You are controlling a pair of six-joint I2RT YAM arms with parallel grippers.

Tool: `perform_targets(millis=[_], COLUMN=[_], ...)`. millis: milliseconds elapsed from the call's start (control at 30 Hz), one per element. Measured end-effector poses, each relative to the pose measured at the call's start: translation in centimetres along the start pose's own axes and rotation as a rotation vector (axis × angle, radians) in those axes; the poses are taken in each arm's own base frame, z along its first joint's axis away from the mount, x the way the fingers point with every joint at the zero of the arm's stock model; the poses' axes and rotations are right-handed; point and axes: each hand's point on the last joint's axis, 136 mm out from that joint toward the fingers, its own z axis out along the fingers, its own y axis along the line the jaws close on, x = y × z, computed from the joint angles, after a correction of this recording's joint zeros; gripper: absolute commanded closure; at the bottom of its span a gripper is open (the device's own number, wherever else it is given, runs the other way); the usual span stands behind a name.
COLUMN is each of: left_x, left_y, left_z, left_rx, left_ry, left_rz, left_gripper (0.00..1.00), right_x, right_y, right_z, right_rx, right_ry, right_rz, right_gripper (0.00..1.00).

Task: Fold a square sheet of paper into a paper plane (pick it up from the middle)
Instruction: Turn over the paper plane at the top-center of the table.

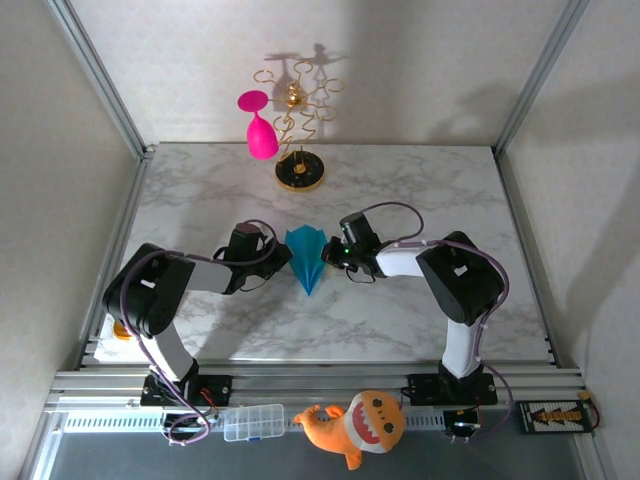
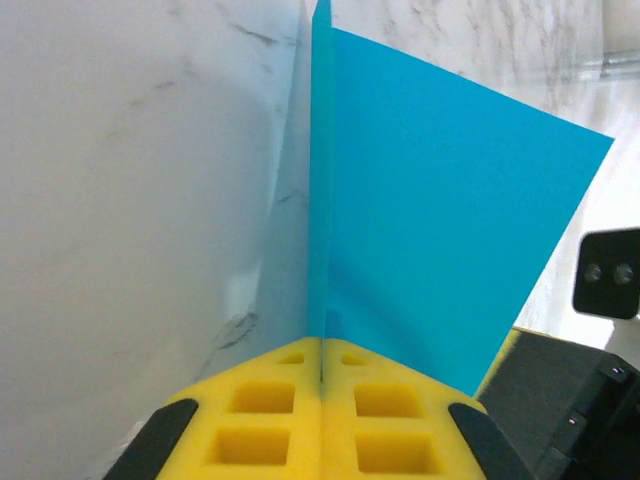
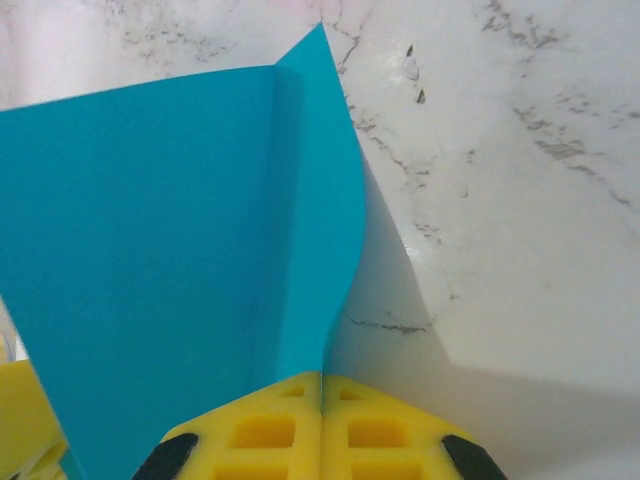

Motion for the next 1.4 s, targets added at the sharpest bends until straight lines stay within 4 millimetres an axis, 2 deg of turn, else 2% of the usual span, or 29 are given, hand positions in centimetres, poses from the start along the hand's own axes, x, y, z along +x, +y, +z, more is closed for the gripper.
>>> perform_targets(millis=[233,567,867,1033,1133,1267,1400], left_x=[0.3,0.4,0.3,0.3,0.3,0.4,0.5], left_y=[1.5,1.7,1.0,0.8,0.8,1.2,1.2], left_z=[-0.2,0.0,0.2,0.3,0.5,0.6,0.6], left_rx=[-0.030,-0.033,-0.029,-0.027,-0.036,-0.050,-0.051], left_ry=[-0.020,-0.013,0.007,0.014,0.023,0.031,0.036], left_rz=[-0.058,-0.053,-0.009,0.008,0.018,0.023,0.021], left_gripper=[1.00,1.00,1.00,1.00,1.00,0.99,0.99], right_x=[0.4,0.1,-0.6,-0.3,-0.2,-0.5,-1.6], right_y=[-0.6,-0.2,0.4,0.6,0.8,0.1,-0.7], right_z=[-0.1,-0.2,0.1,0.1,0.1,0.0,-1.3], right_rx=[0.007,-0.020,-0.051,-0.065,-0.074,-0.032,0.048], right_ry=[0.001,0.008,0.022,0.039,0.044,0.025,-0.033], right_rz=[0.033,0.025,-0.001,-0.018,-0.033,-0.046,-0.072], right_gripper=[0.96,0.80,0.80,0.70,0.69,0.70,0.64])
